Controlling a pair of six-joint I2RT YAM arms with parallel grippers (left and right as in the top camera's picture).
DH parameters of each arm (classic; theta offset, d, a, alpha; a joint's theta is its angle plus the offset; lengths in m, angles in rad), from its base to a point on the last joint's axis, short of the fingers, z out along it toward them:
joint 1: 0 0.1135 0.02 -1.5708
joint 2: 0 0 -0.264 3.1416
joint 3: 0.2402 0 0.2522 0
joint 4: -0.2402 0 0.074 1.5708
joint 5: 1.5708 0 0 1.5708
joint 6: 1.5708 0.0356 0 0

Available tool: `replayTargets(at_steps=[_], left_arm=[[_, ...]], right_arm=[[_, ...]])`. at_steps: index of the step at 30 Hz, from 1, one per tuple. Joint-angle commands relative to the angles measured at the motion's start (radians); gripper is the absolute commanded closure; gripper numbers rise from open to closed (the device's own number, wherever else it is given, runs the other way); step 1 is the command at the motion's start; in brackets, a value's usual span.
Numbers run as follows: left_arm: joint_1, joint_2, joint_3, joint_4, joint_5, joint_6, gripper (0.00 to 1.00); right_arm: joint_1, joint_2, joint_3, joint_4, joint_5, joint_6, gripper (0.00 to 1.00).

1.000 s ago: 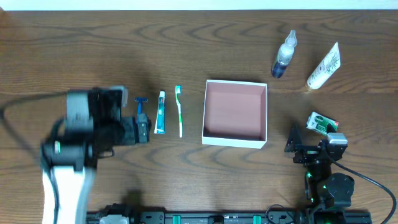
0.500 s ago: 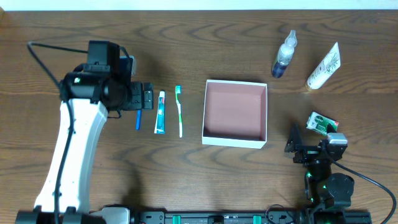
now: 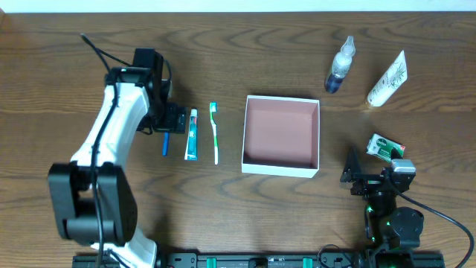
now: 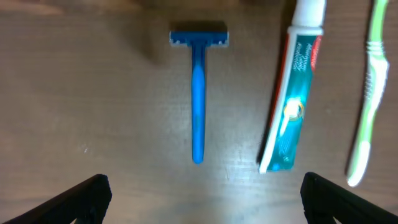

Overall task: Pack container
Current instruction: 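Move left gripper to the blue razor and grasp its handle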

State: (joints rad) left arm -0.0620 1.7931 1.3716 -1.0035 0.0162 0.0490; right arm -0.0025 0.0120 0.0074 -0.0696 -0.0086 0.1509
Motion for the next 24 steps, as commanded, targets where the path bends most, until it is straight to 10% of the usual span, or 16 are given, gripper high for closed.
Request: replayTargets(at_steps=[1, 24], left_arm=[[0.002, 0.039, 0.013, 0.027, -0.018, 0.011, 0.02], [0.116, 0.267, -0.001, 0.075, 0.002, 0.003, 0.02]], right_arm=[[-0.006, -0.006, -0.002, -0.004, -0.003, -0.01, 0.01], [-0.006, -0.006, -0.002, -0.004, -0.003, -0.01, 0.01]])
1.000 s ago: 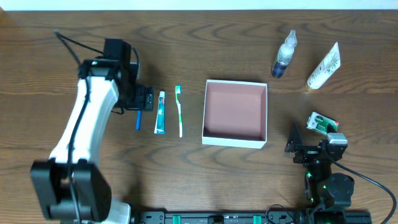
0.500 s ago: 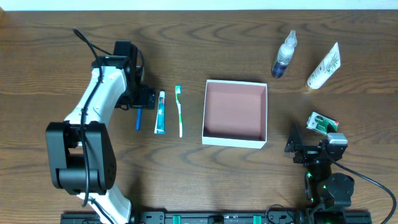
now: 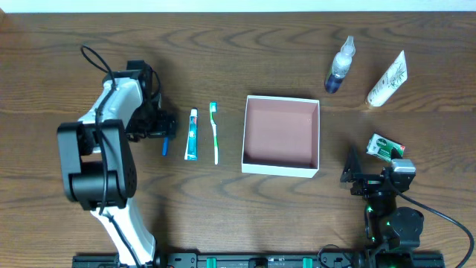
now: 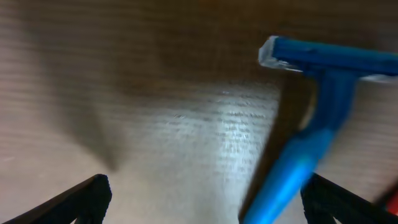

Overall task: Pack container
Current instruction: 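Move left gripper to the blue razor and grasp its handle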

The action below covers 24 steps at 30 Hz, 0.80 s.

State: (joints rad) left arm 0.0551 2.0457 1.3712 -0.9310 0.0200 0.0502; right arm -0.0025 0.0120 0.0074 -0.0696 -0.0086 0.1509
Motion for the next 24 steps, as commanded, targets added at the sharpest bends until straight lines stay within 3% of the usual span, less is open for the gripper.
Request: replayTargets(at_steps=[1, 10, 13, 16, 18, 21, 24], left_arm=[[-0.002, 0.015, 0.0, 0.005, -0.002, 0.002, 0.02], [-0.002, 0.016, 0.0, 0.025, -0.002, 0.002, 0.01], [-0.002, 0.016, 0.0, 0.024, 0.023, 0.002, 0.08], [-0.002, 0.016, 0.0, 0.027, 0.063, 0.002, 0.35], [-0.002, 0.016, 0.0, 0.029, 0.066, 0.002, 0.41], [-0.002, 0.016, 0.0, 0.029, 0.066, 0.002, 0.59], [-0.002, 0.016, 0.0, 0.028, 0.066, 0.002, 0.63]], right_arm=[[-0.006, -0.006, -0.002, -0.004, -0.003, -0.01, 0.01], [-0.006, -0.006, -0.002, -0.004, -0.003, -0.01, 0.01], [-0.006, -0.006, -0.002, -0.004, -0.003, -0.01, 0.01], [-0.006, -0.006, -0.002, -0.004, -0.003, -0.01, 0.01], [-0.006, -0.006, -0.002, -0.004, -0.003, -0.01, 0.01], [-0.006, -0.006, -0.002, -0.004, -0.003, -0.01, 0.01], [-0.006, -0.006, -0.002, -0.004, -0.003, -0.01, 0.01]])
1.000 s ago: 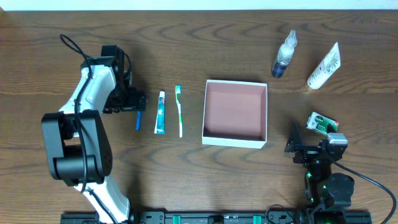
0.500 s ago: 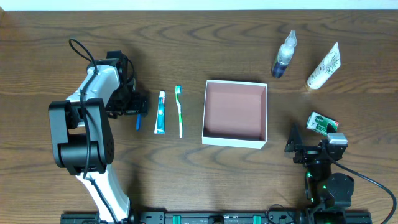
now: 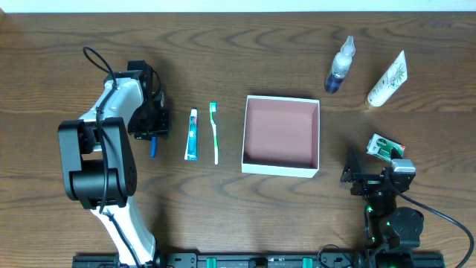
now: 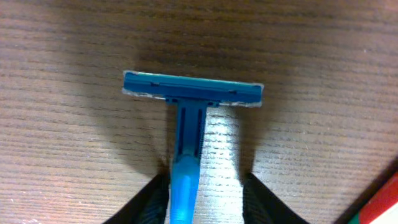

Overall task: Pack container
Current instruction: 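Move left gripper to the blue razor and grasp its handle, then lift the blue razor and carry it over the pink box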

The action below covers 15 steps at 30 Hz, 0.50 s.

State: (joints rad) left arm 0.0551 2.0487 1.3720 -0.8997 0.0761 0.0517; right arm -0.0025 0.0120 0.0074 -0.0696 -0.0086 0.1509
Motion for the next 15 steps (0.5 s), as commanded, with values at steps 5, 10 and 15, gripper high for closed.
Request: replayTargets(at_steps=[5, 10, 15], left_arm=[[-0.002, 0.012, -0.001, -0.008, 0.01, 0.0, 0.82], [-0.002, 0.012, 0.0, -0.018, 0.01, -0.004, 0.88], [-0.002, 0.0, 0.013, -0.034, 0.01, -0.007, 0.94]], right_arm=[[-0.006, -0.006, -0.002, -0.004, -0.003, -0.01, 0.01], [-0.006, -0.006, -0.002, -0.004, -0.003, -0.01, 0.01], [-0.006, -0.006, -0.002, -0.004, -0.003, -0.01, 0.01]])
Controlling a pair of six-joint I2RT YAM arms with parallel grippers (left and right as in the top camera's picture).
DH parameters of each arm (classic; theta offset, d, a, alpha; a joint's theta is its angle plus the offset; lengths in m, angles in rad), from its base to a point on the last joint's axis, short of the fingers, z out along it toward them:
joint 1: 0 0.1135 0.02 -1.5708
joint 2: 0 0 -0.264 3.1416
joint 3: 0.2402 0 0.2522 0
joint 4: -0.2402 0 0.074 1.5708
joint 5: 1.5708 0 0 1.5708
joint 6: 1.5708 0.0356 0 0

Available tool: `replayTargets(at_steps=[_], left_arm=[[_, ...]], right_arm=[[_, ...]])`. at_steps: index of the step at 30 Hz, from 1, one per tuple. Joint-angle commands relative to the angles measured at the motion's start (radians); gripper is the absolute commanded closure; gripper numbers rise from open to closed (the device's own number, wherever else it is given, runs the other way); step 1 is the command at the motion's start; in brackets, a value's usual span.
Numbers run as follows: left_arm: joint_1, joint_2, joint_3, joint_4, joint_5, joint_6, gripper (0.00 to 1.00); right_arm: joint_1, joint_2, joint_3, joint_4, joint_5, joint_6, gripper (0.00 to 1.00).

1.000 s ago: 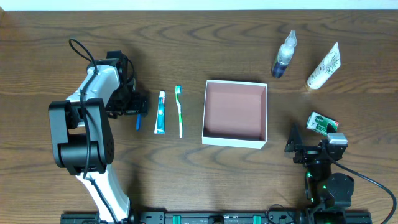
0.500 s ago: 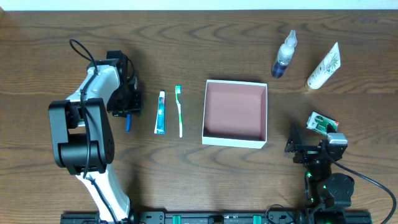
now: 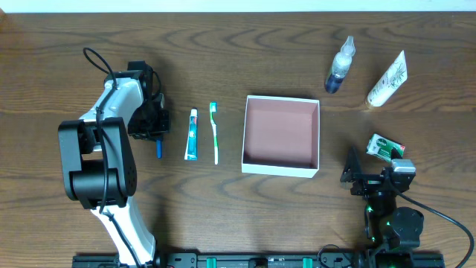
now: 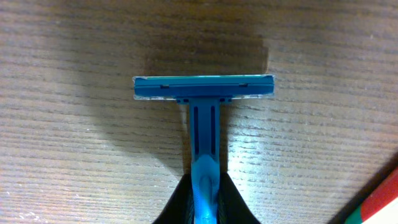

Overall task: Pack container
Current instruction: 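Lift the blue razor and carry it over the pink box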

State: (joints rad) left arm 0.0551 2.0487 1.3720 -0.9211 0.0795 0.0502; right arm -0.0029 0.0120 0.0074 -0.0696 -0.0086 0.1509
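A blue razor (image 4: 204, 118) lies on the wooden table, its head pointing away from the camera. My left gripper (image 4: 204, 202) is shut on the razor's handle, both black fingertips pressed against it. From overhead, the left gripper (image 3: 154, 125) sits left of the toothpaste (image 3: 192, 134), with the razor's handle end (image 3: 158, 149) sticking out below it. The white box with a pink floor (image 3: 281, 135) stands open at the table's centre. My right gripper (image 3: 355, 177) rests near the front right; its jaws are too small to read.
A green toothbrush (image 3: 215, 132) lies right of the toothpaste. A spray bottle (image 3: 339, 65) and a white tube (image 3: 387, 80) sit at the back right. A green packet (image 3: 384, 147) lies right of the box, close to the right arm.
The left fingers, which stood slightly apart on either side of the razor handle, have shut tight on it. The razor now lies straight in line with the gripper.
The left gripper was open high above the razor, toothpaste and toothbrush. Then it was low and left of the razor. Then its fingers flanked the handle, and now they grip it. The right arm has not moved.
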Motion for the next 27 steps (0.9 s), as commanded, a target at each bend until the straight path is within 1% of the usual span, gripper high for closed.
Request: replayTargets(at_steps=[1, 5, 10, 13, 16, 18, 21, 24, 27], left_arm=[[-0.002, -0.007, 0.021, -0.016, 0.007, -0.017, 0.94], [-0.002, -0.049, 0.043, -0.016, 0.007, -0.053, 0.94], [-0.002, -0.16, 0.078, -0.018, 0.043, -0.071, 0.94], [-0.013, -0.254, 0.117, -0.029, 0.101, -0.079, 0.94], [-0.056, -0.366, 0.166, -0.039, 0.183, -0.082, 0.94], [-0.108, -0.436, 0.189, -0.037, 0.208, -0.09, 0.94], [-0.223, -0.533, 0.204, -0.015, 0.204, -0.097, 0.94], [-0.365, -0.593, 0.204, 0.021, 0.126, -0.162, 0.94], [-0.49, -0.592, 0.203, 0.041, 0.034, -0.251, 0.94]], right_arm=[[-0.005, -0.006, -0.002, -0.004, -0.003, -0.01, 0.01], [-0.005, -0.006, -0.002, -0.004, -0.003, -0.01, 0.01], [-0.005, -0.006, -0.002, -0.004, -0.003, -0.01, 0.01], [-0.005, -0.006, -0.002, -0.004, -0.003, -0.01, 0.01], [-0.005, -0.006, -0.002, -0.004, -0.003, -0.01, 0.01], [-0.005, -0.006, -0.002, -0.004, -0.003, -0.01, 0.01], [-0.005, -0.006, -0.002, -0.004, -0.003, -0.01, 0.01], [-0.005, -0.006, -0.002, -0.004, -0.003, -0.01, 0.01], [-0.005, -0.006, -0.002, -0.004, -0.003, -0.01, 0.01]])
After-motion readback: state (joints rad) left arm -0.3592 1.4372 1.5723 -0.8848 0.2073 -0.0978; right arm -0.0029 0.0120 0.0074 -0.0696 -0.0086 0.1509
